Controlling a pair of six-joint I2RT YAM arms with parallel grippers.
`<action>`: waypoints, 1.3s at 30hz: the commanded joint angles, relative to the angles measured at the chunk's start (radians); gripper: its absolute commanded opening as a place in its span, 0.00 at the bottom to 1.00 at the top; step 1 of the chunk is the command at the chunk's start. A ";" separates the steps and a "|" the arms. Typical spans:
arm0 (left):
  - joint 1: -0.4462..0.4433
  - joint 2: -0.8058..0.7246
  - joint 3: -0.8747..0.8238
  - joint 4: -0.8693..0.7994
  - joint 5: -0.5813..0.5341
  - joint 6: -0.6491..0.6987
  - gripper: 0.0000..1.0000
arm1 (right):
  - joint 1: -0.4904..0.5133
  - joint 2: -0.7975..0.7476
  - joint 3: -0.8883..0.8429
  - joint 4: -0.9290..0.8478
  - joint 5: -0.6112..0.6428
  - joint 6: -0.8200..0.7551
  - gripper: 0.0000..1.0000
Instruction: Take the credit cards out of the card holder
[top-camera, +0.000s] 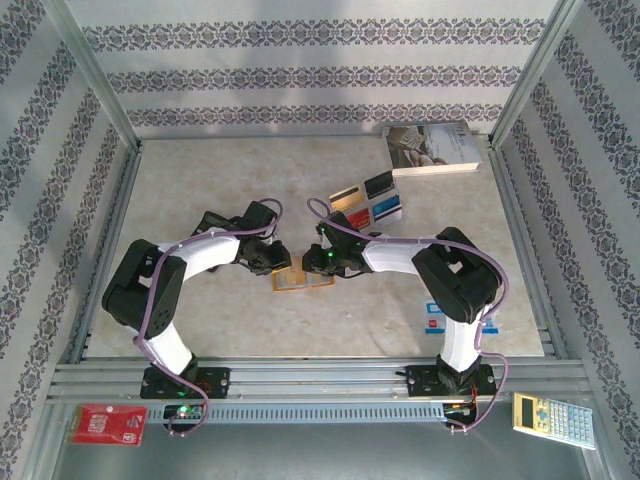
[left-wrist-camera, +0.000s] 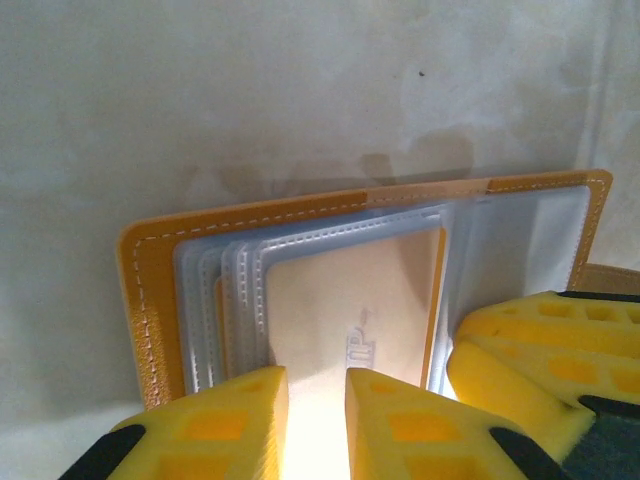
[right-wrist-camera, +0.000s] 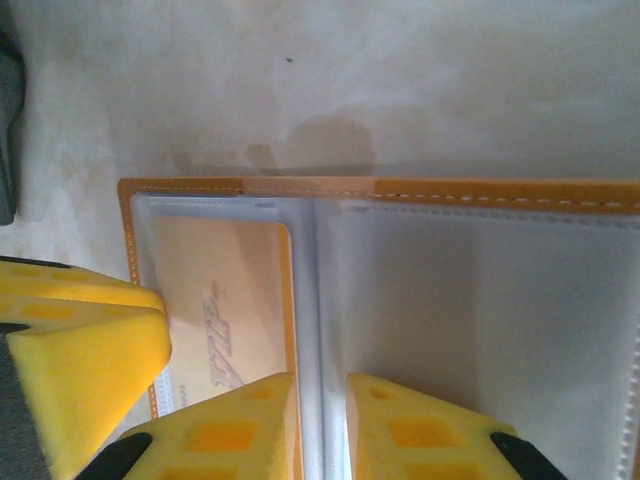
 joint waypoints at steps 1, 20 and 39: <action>-0.012 0.026 0.024 -0.047 -0.013 0.024 0.21 | -0.011 0.016 0.024 0.018 -0.024 0.008 0.21; -0.011 0.082 0.030 -0.118 -0.066 0.071 0.16 | -0.023 -0.007 -0.011 0.062 -0.019 0.020 0.19; -0.011 0.083 0.011 -0.106 -0.064 0.065 0.13 | -0.023 0.056 0.008 0.099 -0.109 0.023 0.16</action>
